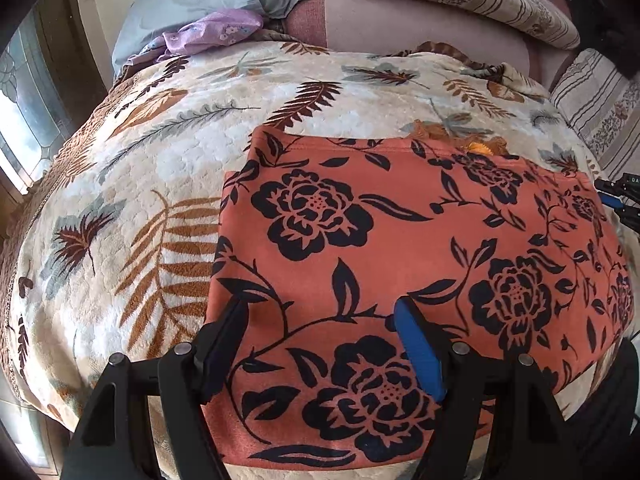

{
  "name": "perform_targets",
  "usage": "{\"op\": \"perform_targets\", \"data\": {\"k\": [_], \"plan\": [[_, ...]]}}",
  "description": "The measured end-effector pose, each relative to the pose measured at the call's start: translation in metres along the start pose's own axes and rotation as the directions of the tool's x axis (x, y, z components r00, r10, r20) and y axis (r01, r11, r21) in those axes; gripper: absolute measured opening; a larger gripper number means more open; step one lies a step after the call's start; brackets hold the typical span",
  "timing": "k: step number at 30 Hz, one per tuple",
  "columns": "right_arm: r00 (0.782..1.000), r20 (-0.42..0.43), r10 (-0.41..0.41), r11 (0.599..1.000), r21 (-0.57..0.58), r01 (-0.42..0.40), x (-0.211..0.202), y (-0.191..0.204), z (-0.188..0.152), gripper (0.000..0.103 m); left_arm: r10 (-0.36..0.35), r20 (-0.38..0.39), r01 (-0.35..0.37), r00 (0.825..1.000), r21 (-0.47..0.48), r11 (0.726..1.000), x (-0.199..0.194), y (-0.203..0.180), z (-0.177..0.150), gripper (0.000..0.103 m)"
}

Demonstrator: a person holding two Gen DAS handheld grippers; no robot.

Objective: Fold small clothes

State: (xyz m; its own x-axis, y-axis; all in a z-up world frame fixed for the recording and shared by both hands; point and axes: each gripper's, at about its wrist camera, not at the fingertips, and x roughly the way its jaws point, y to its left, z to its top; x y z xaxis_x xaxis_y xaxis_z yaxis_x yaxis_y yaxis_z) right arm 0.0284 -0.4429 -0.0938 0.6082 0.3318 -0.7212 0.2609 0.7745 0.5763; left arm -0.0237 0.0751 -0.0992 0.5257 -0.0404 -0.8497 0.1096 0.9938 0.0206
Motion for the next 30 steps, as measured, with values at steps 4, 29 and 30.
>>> {"op": "perform_targets", "data": {"k": [4, 29, 30], "plan": [[0.995, 0.006, 0.102, 0.993, -0.063, -0.101, -0.045, 0.031, -0.021, 0.029, 0.002, 0.047, -0.002, 0.999, 0.008, 1.000, -0.014, -0.001, 0.002, 0.076], [0.974, -0.141, 0.180, 0.983, -0.021, -0.185, -0.051, 0.035, -0.162, 0.077, -0.199, 0.017, 0.196, 0.980, -0.285, 0.938, -0.031, 0.093, -0.029, 0.071], [0.973, -0.146, 0.180, 0.983, -0.020, -0.185, -0.050, 0.035, -0.163, 0.077, -0.225, 0.015, 0.220, 0.974, -0.283, 0.934, -0.029, 0.096, -0.024, 0.071]]}}
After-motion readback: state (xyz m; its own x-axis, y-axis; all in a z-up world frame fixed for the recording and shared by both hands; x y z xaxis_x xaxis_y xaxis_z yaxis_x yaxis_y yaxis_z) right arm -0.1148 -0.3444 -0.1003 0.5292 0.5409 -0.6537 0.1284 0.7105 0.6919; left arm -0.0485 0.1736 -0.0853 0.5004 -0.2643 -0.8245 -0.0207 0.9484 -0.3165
